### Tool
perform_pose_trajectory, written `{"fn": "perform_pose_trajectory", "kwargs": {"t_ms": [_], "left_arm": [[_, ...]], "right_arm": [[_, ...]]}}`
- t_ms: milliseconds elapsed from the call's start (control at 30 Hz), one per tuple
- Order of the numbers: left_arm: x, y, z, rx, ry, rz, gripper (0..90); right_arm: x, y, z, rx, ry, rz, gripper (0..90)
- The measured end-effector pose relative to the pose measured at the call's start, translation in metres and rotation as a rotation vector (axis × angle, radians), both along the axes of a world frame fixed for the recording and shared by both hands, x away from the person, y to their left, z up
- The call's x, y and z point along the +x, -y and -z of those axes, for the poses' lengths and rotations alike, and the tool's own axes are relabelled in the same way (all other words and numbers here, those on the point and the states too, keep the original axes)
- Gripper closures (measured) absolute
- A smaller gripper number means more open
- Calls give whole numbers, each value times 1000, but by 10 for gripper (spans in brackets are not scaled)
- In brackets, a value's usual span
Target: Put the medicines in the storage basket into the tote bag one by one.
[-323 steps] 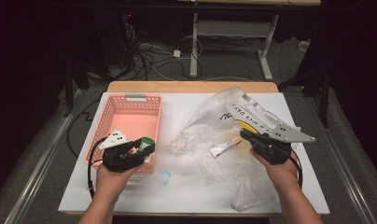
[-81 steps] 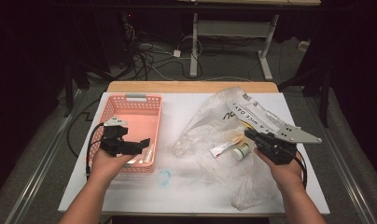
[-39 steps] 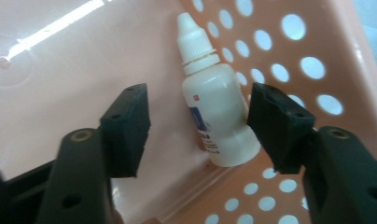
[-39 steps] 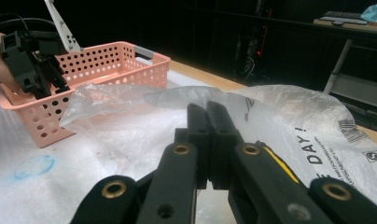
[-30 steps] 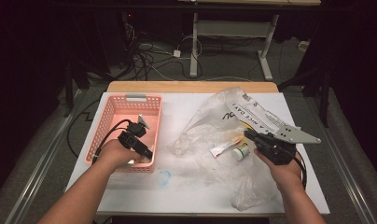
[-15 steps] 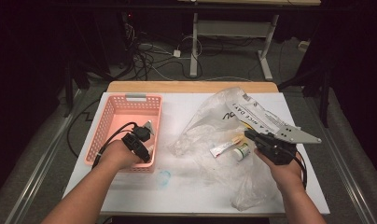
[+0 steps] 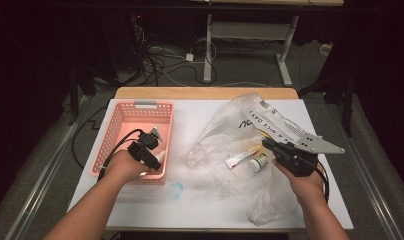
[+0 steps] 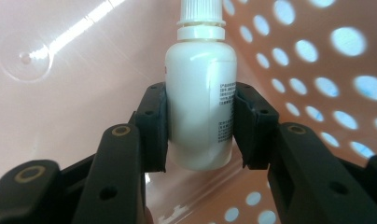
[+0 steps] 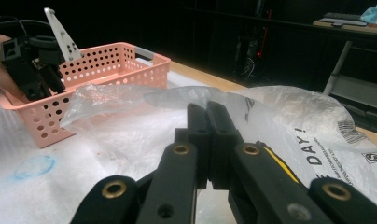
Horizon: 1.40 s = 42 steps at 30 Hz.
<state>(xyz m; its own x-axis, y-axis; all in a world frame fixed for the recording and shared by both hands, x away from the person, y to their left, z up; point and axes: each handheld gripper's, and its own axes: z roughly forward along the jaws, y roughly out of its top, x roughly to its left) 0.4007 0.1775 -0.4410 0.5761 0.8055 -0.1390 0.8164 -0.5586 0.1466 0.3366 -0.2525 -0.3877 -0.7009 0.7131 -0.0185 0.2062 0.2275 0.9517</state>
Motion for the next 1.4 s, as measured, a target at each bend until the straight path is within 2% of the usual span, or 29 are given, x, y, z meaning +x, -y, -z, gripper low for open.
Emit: {"fn": "perform_pose_trajectory", "kwargs": {"t_ms": [300, 567, 733, 800, 867, 1100, 1167, 1333, 1400], "left_arm": [[-13, -13, -11, -86, 108, -30, 580], [-32, -27, -21, -222, 251, -58, 580], [-45, -33, -22, -276, 334, -74, 579], [-49, -35, -22, -286, 364, -78, 580], [-51, -36, -21, -303, 378, -83, 579], [-61, -30, -13, -301, 434, -56, 579], [-64, -27, -13, -284, 472, -56, 579], [-72, -26, -11, -330, 528, -80, 580], [-76, -27, -10, -353, 567, -107, 580]], "right_arm": [[0, 0, 0, 0, 0, 1, 900], [0, 0, 0, -2, -1, 0, 900], [0, -1, 1, -1, -2, -2, 900], [-1, -1, 1, -5, -1, -2, 900], [-1, -1, 1, -7, 3, -3, 900], [-1, -2, 2, -11, 3, -2, 900], [-1, -3, 3, -12, 0, -3, 900], [-1, -4, 4, -19, 2, -10, 900], [-2, -4, 4, -17, 0, -8, 900]]}}
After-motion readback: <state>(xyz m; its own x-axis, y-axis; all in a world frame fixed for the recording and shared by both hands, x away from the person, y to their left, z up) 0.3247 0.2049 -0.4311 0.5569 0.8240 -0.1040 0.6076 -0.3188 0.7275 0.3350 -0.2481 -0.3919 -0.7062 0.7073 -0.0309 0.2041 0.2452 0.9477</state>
